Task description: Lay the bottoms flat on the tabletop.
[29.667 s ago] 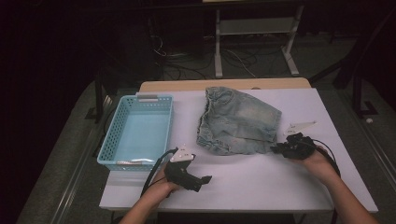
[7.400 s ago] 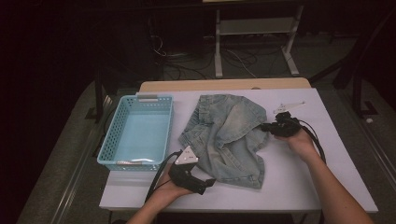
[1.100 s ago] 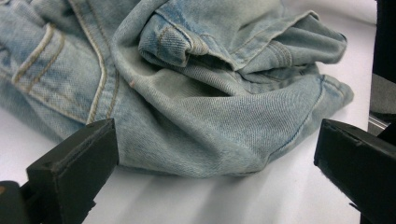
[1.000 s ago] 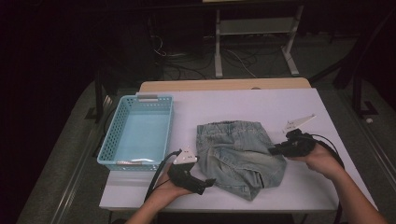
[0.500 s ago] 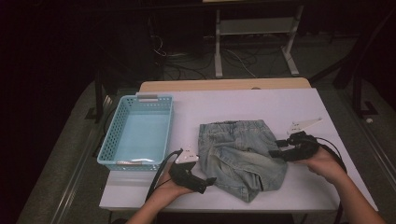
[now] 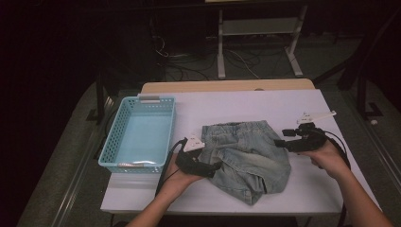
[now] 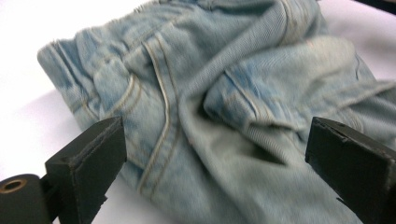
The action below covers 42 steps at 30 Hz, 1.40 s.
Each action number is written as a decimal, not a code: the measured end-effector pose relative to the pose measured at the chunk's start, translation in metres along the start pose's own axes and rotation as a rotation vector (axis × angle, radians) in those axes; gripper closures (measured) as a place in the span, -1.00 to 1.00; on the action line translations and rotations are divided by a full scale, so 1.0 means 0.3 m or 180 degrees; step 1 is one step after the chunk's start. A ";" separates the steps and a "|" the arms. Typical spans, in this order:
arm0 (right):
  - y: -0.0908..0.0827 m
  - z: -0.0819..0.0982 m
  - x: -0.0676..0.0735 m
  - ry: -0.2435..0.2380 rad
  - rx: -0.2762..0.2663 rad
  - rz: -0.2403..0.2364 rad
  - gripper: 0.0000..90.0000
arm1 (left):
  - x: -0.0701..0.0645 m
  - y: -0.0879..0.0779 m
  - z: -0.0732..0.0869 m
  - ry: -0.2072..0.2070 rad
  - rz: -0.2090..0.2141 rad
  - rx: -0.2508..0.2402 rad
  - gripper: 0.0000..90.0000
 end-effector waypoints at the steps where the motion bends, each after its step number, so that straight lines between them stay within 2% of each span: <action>1: 0.004 -0.005 -0.005 0.0011 -0.0005 -0.0002 -0.22 | 0.006 0.007 -0.009 0.0001 -0.0024 -0.0010 -0.88; 6: 0.026 -0.038 -0.027 0.0138 -0.0077 -0.0087 -0.31 | 0.053 0.037 -0.054 -0.0072 -0.0204 -0.0021 -0.88; 11: 0.072 -0.071 -0.030 0.0112 -0.0044 -0.0162 -0.43 | 0.107 0.074 -0.080 -0.0174 -0.0310 0.0040 -0.89; 14: 0.111 -0.087 -0.027 0.0084 0.0007 -0.0246 -0.51 | 0.132 0.104 -0.080 -0.0206 -0.0281 0.0092 -0.89; 16: 0.136 -0.091 -0.025 0.0067 0.0049 -0.0297 -0.56 | 0.139 0.124 -0.073 -0.0251 -0.0192 0.0129 -0.89; 21: 0.180 -0.076 -0.031 0.0049 0.0159 -0.0367 -0.66 | 0.144 0.156 -0.061 -0.0236 -0.0102 0.0168 -0.90; 24: 0.191 -0.065 -0.026 0.0012 0.0231 -0.0408 -0.66 | 0.146 0.166 -0.055 -0.0232 -0.0067 0.0194 -0.90; 29: 0.217 -0.046 -0.014 -0.0042 0.0383 -0.0439 -0.53 | 0.148 0.191 -0.038 -0.0230 0.0008 0.0278 -0.80; 31: 0.228 -0.038 -0.008 -0.0051 0.0441 -0.0449 -0.47 | 0.145 0.198 -0.033 -0.0184 0.0036 0.0300 -0.68; 33: 0.231 -0.036 -0.004 -0.0071 0.0464 -0.0411 -0.30 | 0.142 0.198 -0.034 -0.0156 0.0063 0.0291 -0.55; 36: 0.223 -0.037 -0.003 -0.0071 0.0446 -0.0382 0.04 | 0.138 0.194 -0.036 -0.0148 0.0128 0.0281 -0.21; 39: 0.216 -0.036 0.001 -0.0083 0.0429 -0.0387 0.33 | 0.133 0.192 -0.039 -0.0180 0.0221 0.0234 0.22; 41: 0.209 -0.037 0.008 -0.0115 0.0427 -0.0390 0.47 | 0.132 0.192 -0.044 -0.0138 0.0228 0.0204 0.50; 42: 0.207 -0.039 0.012 -0.0147 0.0407 -0.0386 0.53 | 0.131 0.194 -0.047 -0.0140 0.0257 0.0197 0.55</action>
Point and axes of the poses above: each handheld gripper's, and its own axes: y roughly forward along the jaws, z roughly out of its underside, x roughly to its left, the point moved 5 cm from there along y, roughly forward along the jaws
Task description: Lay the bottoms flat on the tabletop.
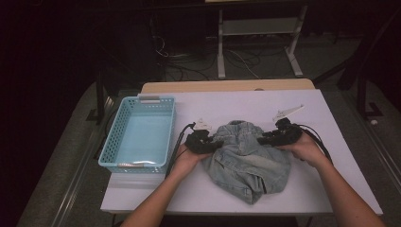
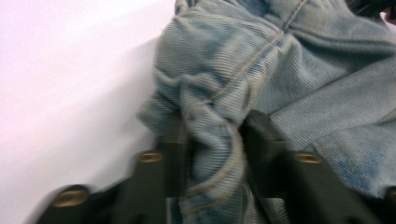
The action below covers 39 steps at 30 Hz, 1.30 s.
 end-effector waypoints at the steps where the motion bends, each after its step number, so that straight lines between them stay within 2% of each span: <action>1: -0.003 -0.001 0.004 -0.0007 -0.0009 -0.0016 0.56 | -0.001 0.001 -0.003 -0.0006 0.0023 -0.0010 0.57; 5: -0.016 -0.007 0.008 -0.0028 -0.0041 -0.0039 0.64 | -0.003 0.006 -0.022 0.0068 0.0098 -0.0080 0.64; 11: -0.053 -0.021 -0.012 -0.0008 -0.0194 0.0032 0.65 | 0.007 0.026 -0.075 0.0119 0.0184 -0.0204 0.66; 17: -0.088 -0.034 -0.067 0.0134 -0.0349 0.0227 0.65 | 0.031 0.071 -0.146 0.0142 0.0226 -0.0317 0.66; 21: -0.101 -0.042 -0.115 0.0240 -0.0424 0.0360 0.65 | 0.048 0.098 -0.187 0.0173 0.0179 -0.0354 0.66; 22: -0.103 -0.045 -0.127 0.0257 -0.0445 0.0407 0.65 | 0.060 0.116 -0.210 0.0169 0.0172 -0.0367 0.66; 25: -0.100 -0.049 -0.155 0.0309 -0.0447 0.0505 0.64 | 0.072 0.142 -0.229 0.0163 0.0161 -0.0351 0.65; 28: -0.082 -0.039 -0.181 0.0389 -0.0410 0.0577 0.62 | 0.080 0.173 -0.225 0.0139 0.0163 -0.0302 0.62; 31: -0.072 -0.023 -0.195 0.0477 -0.0360 0.0569 0.47 | 0.088 0.178 -0.217 0.0102 0.0134 -0.0304 0.50; 34: -0.085 -0.021 -0.198 0.0507 -0.0390 0.0603 0.19 | 0.102 0.158 -0.216 0.0057 0.0056 -0.0333 0.19; 36: -0.103 -0.027 -0.191 0.0542 -0.0468 0.0564 -0.06 | 0.110 0.138 -0.216 -0.0007 0.0033 -0.0354 -0.02; 39: -0.128 -0.037 -0.174 0.0515 -0.0546 0.0527 -0.23 | 0.113 0.105 -0.213 -0.0033 0.0006 -0.0356 -0.27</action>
Point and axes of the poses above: each handheld gripper's, and its own axes: y roughly forward along the jaws, z roughly out of its underside, x roughly to its left, the point moved 5 cm from there along y, roughly forward along the jaws
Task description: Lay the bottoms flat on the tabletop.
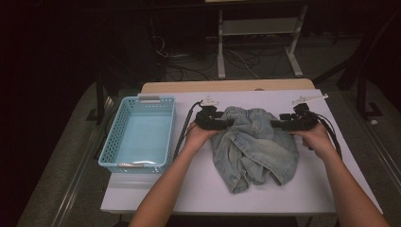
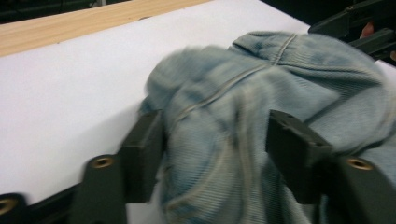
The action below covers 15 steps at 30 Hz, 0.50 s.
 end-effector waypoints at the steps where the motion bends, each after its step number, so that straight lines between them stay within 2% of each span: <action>1: -0.006 -0.003 0.004 -0.0003 -0.0015 -0.0005 -0.27 | -0.003 -0.011 -0.001 0.0005 0.0003 -0.0011 -0.33; 8: -0.049 -0.008 0.029 0.0017 -0.0102 -0.0140 -0.42 | -0.040 -0.081 0.004 0.0059 -0.0023 0.0005 -0.62; 13: -0.078 -0.002 0.056 -0.0048 -0.0126 -0.0215 -0.53 | -0.069 -0.120 0.028 0.0087 -0.0008 0.0031 -0.73; 15: -0.087 0.001 0.068 -0.0084 -0.0142 -0.0189 -0.53 | -0.079 -0.133 0.037 0.0077 0.0007 0.0043 -0.79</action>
Point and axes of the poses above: each handheld gripper's, and its own axes: y roughly forward along the jaws, z roughly out of its underside, x roughly to its left, the point moved 5 cm from there along y, roughly forward along the jaws
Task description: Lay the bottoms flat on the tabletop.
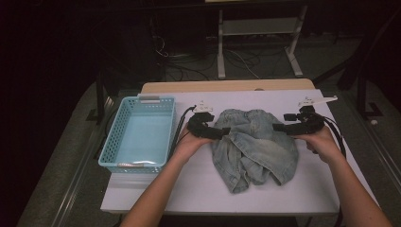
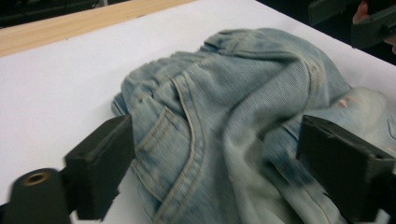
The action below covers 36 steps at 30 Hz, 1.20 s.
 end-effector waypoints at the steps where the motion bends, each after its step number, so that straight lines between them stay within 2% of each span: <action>1: -0.003 0.001 0.006 -0.0011 0.0004 -0.0009 -0.53 | -0.006 -0.006 0.005 -0.0002 0.0001 0.0004 -0.81; 8: -0.012 0.016 0.043 -0.0048 0.0024 -0.0035 -0.51 | -0.066 -0.046 0.044 0.0108 0.0019 0.0081 -1.00; 13: -0.018 0.037 0.081 -0.0113 0.0086 -0.0049 -0.51 | -0.104 -0.074 0.086 0.0173 0.0062 0.0140 -1.00; 20: -0.040 0.069 0.123 -0.0139 0.0120 -0.0077 -0.45 | -0.142 -0.112 0.133 0.0202 0.0078 0.0138 -1.00; 28: -0.052 0.093 0.163 -0.0213 0.0150 -0.0126 -0.25 | -0.189 -0.158 0.184 0.0251 0.0095 0.0151 -1.00; 36: -0.059 0.116 0.208 -0.0244 0.0181 -0.0204 0.01 | -0.216 -0.195 0.243 0.0209 0.0142 0.0192 -1.00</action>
Point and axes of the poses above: each handheld gripper's, and its own axes: y roughly forward along the jaws, z roughly out of its underside, x roughly to its left, the point moved 5 cm from there along y, roughly forward along the jaws
